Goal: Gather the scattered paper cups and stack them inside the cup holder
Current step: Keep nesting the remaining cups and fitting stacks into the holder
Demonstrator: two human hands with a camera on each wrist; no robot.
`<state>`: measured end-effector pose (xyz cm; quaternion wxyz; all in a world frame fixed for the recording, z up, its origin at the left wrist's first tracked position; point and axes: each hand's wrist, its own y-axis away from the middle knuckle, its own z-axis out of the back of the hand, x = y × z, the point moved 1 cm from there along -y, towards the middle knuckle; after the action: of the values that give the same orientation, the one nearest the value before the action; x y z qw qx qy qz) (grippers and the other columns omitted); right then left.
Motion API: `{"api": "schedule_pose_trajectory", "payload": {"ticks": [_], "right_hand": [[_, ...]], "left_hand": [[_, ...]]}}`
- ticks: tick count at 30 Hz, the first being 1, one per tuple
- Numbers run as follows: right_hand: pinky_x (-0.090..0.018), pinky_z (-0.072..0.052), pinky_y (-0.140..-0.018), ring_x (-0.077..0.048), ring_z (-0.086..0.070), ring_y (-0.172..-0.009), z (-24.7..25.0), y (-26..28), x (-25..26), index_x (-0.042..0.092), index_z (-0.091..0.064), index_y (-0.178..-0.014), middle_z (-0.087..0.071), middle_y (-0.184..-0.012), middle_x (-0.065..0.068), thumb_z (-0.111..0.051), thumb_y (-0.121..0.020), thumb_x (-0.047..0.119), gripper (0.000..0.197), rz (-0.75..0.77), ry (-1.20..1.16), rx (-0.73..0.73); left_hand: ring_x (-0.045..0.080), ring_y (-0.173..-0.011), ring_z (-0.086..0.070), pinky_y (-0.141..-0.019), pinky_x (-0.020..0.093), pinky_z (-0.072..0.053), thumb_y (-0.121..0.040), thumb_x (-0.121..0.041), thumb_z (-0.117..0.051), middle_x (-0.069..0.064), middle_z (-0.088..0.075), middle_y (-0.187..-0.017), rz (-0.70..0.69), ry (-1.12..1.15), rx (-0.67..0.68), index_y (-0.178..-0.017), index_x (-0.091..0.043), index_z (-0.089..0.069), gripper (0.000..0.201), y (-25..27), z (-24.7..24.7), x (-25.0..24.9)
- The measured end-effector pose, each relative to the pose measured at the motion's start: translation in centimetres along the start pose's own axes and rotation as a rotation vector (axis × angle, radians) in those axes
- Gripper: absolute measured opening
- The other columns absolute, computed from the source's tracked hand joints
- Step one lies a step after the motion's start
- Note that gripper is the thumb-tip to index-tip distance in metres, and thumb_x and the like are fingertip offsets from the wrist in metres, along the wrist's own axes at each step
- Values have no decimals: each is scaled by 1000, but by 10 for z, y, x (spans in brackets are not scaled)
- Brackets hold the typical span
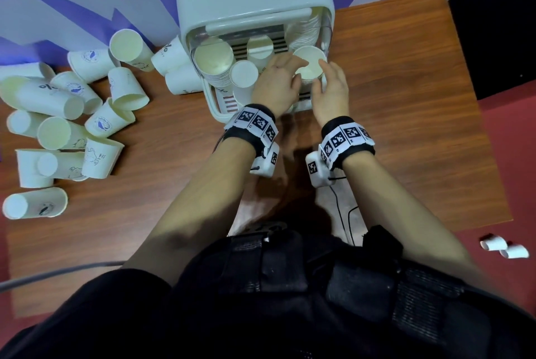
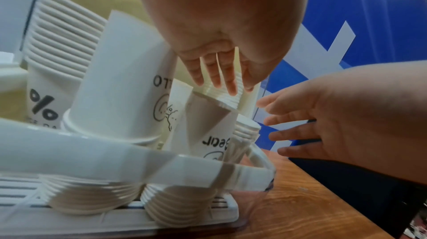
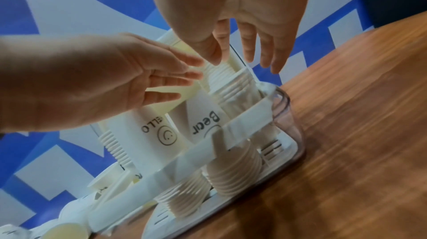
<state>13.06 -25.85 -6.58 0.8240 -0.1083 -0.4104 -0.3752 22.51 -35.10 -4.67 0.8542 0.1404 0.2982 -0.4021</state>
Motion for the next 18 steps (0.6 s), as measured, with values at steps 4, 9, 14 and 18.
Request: {"api": "schedule_pose_trajectory", "payload": {"ticks": [4,9,14,18], "right_hand": [[-27,-25,-112,-25,-34,-137,5,16,19,10,-50,-136,-36,-147,-13,-42,-95,9,41,38,-35,-23],[-32,-27,-114,-24,-34,-136,5,43,45,10,-56,-129,-39,-145,-12,-41,-95,7,37,112,-78,-28],[-32,-29,-112,-24,-38,-132,-5,73,70,9,-58,-126,-43,-141,-10,-41,-96,8,34,168,-95,22],[-35,-32,-111,-24,-43,-128,-20,97,84,7,-59,-123,-51,-134,-11,-43,-93,4,35,215,-85,75]], "left_hand": [[24,-122,-45,-100,25,-31,-90,-8,-46,7,-59,-123,-23,32,-88,-117,-11,-63,33,18,16,-4],[22,-120,-46,-99,23,-32,-90,-6,-45,5,-61,-120,-10,59,-154,-117,-14,-64,34,47,42,-4],[23,-119,-48,-100,24,-32,-90,-6,-47,6,-62,-120,15,65,-227,-117,-12,-64,32,82,68,7],[23,-119,-50,-102,29,-35,-90,-7,-47,8,-62,-121,52,82,-246,-118,-11,-64,33,109,79,22]]}}
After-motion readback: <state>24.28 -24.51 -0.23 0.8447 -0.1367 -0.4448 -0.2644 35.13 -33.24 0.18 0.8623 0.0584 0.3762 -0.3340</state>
